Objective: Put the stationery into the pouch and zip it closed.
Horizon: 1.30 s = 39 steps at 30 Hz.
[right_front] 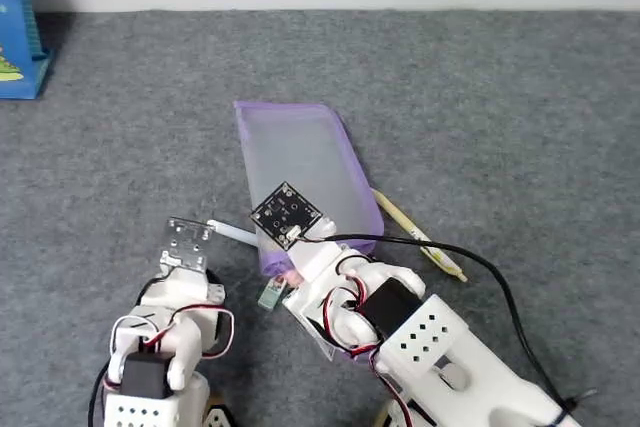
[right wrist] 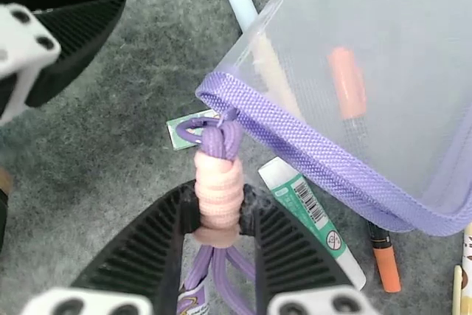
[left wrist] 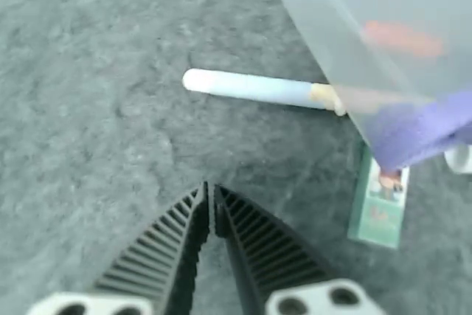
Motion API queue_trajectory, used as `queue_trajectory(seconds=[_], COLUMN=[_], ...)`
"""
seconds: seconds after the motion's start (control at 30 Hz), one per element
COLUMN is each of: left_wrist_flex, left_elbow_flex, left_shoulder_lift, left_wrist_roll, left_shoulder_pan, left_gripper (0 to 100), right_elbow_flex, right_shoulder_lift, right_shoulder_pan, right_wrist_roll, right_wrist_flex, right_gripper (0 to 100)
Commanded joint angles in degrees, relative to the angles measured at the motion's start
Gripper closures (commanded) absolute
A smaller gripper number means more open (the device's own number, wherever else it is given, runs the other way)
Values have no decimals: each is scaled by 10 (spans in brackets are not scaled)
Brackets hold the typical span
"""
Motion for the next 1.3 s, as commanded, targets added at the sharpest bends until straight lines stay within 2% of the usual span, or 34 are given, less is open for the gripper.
queue_trajectory(seconds=[0.0,0.1,0.3,0.4,0.6,0.7,0.9,1.1,1.27], left_wrist_flex=[36,38,64,62,66,91,91,90,61], left_elbow_flex=[-64,-86,-135,-149,-188,-203,-211,-211,-190], left_shoulder_lift=[-7,-7,-7,-7,-7,-7,-7,-7,-7], left_wrist_roll=[-33,-10,72,98,105,105,105,105,105], left_shoulder_pan=[11,15,19,20,23,62,117,171,157], left_gripper=[986,950,754,690,686,686,687,687,687], right_elbow_flex=[-21,-20,-18,-17,-17,-17,20,21,21], right_shoulder_lift=[-55,-109,-211,-226,-226,-226,-226,-226,-226], right_shoulder_pan=[-1,0,0,0,29,39,39,39,37], right_wrist_roll=[5,6,6,6,16,23,25,25,25], right_wrist_flex=[22,42,73,74,68,63,16,12,16], right_gripper=[991,991,991,991,991,991,991,991,991])
